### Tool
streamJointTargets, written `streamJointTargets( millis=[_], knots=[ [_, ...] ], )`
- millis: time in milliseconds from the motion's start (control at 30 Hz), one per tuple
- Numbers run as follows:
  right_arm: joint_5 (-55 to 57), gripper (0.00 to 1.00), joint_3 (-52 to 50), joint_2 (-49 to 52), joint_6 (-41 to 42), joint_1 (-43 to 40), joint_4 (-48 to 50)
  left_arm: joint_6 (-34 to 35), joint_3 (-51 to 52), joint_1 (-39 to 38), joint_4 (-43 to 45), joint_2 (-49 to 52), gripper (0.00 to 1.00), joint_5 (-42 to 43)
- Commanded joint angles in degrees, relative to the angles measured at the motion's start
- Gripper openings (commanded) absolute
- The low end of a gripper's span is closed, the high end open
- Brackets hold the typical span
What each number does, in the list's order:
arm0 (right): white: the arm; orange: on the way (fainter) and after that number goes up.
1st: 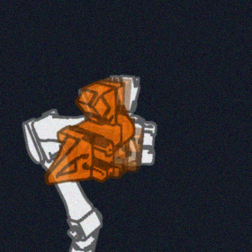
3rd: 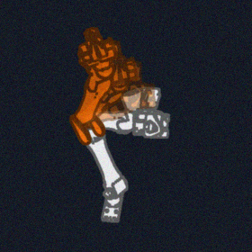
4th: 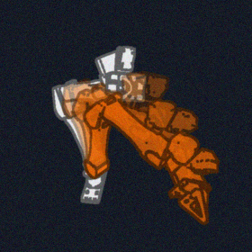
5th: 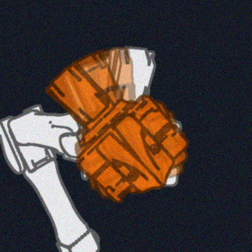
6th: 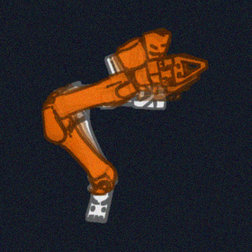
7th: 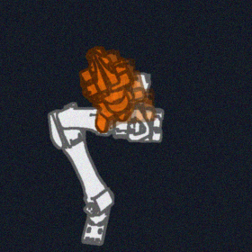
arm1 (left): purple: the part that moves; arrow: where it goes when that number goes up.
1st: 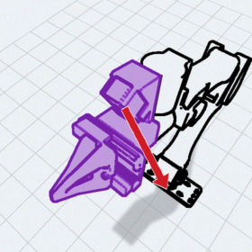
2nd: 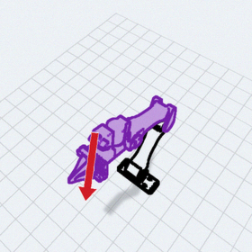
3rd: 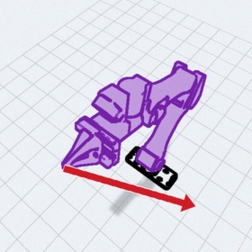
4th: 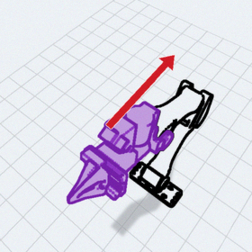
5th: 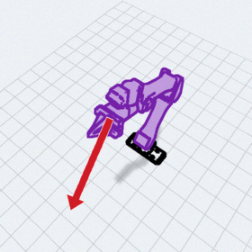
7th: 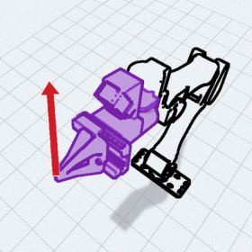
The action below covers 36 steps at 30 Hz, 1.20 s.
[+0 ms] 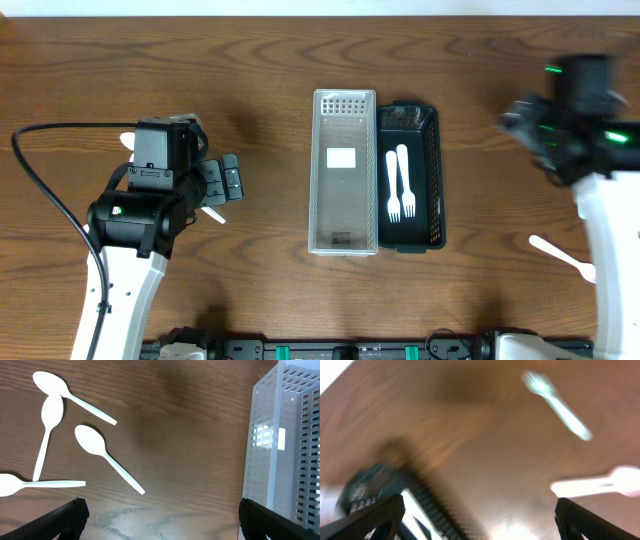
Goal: Pack container
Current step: 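Grasp the white spoon at lower right with the right gripper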
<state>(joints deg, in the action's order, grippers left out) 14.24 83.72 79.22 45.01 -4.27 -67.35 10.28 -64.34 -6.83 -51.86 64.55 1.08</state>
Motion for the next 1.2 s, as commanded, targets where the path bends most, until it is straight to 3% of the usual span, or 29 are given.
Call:
streamJointTargets(
  millis=[0,67,133,300,600,1167],
  knots=[
    [1.51,0.99,-1.42,0.72,22.4,-8.37,-4.72,-0.63,-1.49,0.28,0.09,0.07,0.98,-0.68],
    [-0.98,0.99,-4.66,1.03,29.31,-13.4,-6.27,-0.63,-1.49,0.28,0.09,0.07,0.98,-0.68],
    [-2.93,0.99,-7.98,1.51,29.75,-16.28,-5.11,-0.63,-1.49,0.28,0.07,0.07,0.98,-0.68],
    [-7.41,0.88,-17.73,4.96,29.73,-23.45,-0.39,-0.63,-1.49,0.28,0.07,0.07,0.98,-0.68],
    [-8.46,0.96,-26.05,11.78,22.34,-33.27,8.9,-0.63,-1.49,0.28,0.04,0.07,0.98,-0.68],
    [-4.61,0.97,-37.94,15.34,15.54,-35.08,27.56,-0.59,-1.49,0.28,-0.22,0.07,0.98,-0.66]
  ],
)
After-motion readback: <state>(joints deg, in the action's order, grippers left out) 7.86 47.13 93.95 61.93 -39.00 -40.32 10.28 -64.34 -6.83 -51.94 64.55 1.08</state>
